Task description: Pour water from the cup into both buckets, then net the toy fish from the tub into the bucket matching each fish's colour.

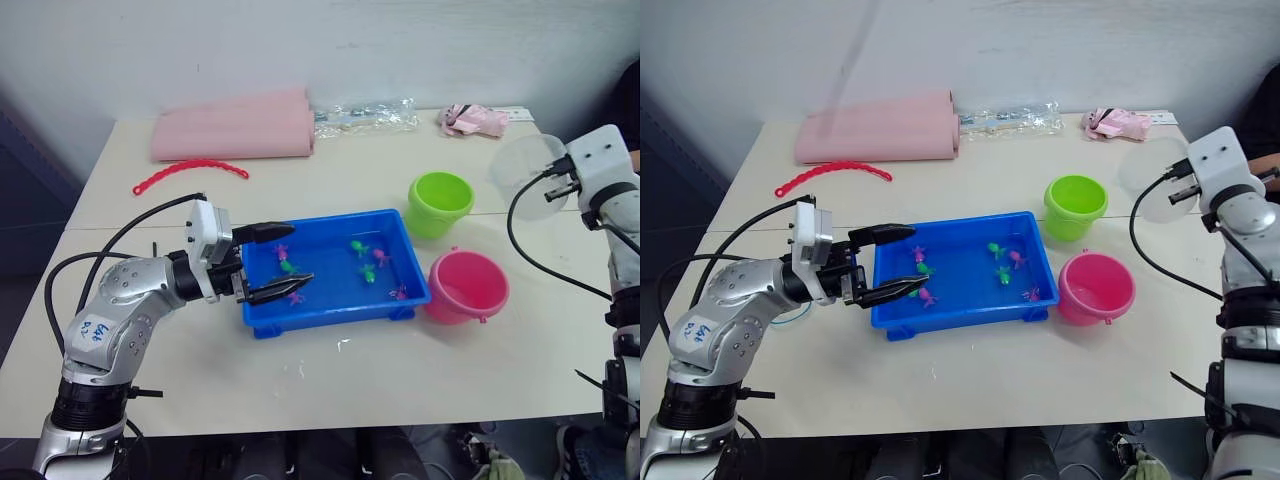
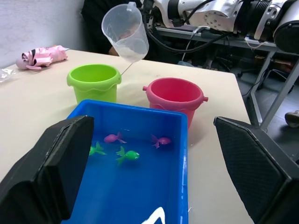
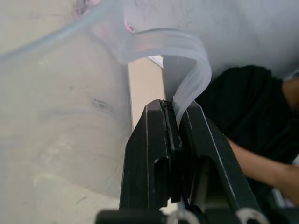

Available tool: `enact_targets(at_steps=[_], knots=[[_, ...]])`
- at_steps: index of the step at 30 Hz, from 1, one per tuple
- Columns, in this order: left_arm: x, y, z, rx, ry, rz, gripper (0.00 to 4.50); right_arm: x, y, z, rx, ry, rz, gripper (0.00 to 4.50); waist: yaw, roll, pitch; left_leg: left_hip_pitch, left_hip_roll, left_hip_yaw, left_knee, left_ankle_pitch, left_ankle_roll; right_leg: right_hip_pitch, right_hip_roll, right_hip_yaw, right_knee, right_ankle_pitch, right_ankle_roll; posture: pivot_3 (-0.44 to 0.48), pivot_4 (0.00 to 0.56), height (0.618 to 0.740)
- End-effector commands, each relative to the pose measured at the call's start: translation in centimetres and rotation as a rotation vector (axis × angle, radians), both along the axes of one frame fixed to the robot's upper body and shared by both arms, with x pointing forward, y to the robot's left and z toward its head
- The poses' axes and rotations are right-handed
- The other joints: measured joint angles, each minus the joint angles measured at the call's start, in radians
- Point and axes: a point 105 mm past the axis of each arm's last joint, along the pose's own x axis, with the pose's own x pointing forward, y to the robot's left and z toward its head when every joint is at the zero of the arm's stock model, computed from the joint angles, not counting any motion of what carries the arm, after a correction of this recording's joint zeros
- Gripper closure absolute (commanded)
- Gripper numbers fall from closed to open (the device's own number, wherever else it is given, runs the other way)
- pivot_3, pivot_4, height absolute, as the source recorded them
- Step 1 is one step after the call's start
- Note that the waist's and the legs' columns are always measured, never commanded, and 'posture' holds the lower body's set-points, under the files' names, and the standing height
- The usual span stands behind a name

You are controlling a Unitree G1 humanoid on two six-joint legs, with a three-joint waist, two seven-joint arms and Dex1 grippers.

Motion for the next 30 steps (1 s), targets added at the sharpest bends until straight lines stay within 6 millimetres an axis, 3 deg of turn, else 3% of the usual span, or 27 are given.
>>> enact_targets(at_steps=[1, 8, 30], knots=[[0.0, -0.2, 1.0, -0.013, -0.038, 0.003, 0.0, 0.5, 0.9, 2.2, -0.121, -0.083, -0.004, 4.43, -0.004, 0.0, 0.0, 0.0, 0.0, 0.0, 0.0, 0.0, 0.0, 0.0, 0.0, 0.0, 0.0, 0.0, 0.0, 0.0, 0.15, 0.74], [0.1, -0.5, 1.1, -0.021, -0.046, 0.023, 0.0, 1.2, 2.8, 3.4, -0.348, -0.133, -0.006, 4.43, -0.006, 0.0, 0.0, -0.001, 0.0, 0.0, 0.0, 0.0, 0.0, -0.001, 0.0, 0.0, 0.001, 0.0, 0.0, 0.0, 0.15, 0.74], [0.2, -0.3, 1.3, -0.031, -0.062, 0.054, 0.0, 2.6, 6.6, 3.9, -0.662, -0.221, 0.022, 4.43, -0.008, 0.0, 0.0, -0.001, 0.001, 0.0, 0.0, 0.0, 0.0, -0.002, 0.001, 0.0, 0.006, 0.0, 0.0, 0.0, 0.15, 0.74]])
